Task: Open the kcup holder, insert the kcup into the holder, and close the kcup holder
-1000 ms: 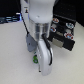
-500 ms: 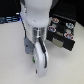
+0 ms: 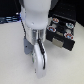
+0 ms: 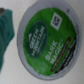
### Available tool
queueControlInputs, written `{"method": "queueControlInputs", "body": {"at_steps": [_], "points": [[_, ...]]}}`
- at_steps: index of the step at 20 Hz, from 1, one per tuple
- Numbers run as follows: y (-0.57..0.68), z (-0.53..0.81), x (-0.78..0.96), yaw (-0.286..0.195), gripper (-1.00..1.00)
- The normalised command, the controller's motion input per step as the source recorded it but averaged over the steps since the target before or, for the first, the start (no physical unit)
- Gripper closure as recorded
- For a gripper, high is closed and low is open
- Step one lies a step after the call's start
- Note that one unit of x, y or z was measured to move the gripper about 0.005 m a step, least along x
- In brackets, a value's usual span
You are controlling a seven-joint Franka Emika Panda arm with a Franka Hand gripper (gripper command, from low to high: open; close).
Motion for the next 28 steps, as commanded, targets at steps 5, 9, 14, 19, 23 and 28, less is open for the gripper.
{"method": "queueControlInputs", "body": {"at_steps": [5, 9, 14, 19, 23, 28], "points": [[0.13, 0.17, 0.04, -0.017, 1.00], [0.36, 0.74, 0.03, -0.002, 1.00], [0.48, 0.76, 0.02, 0.047, 1.00], [0.52, 0.69, -0.01, 0.102, 1.00], [0.48, 0.57, -0.08, 0.110, 1.00], [0.45, 0.45, -0.21, 0.127, 1.00]]}}
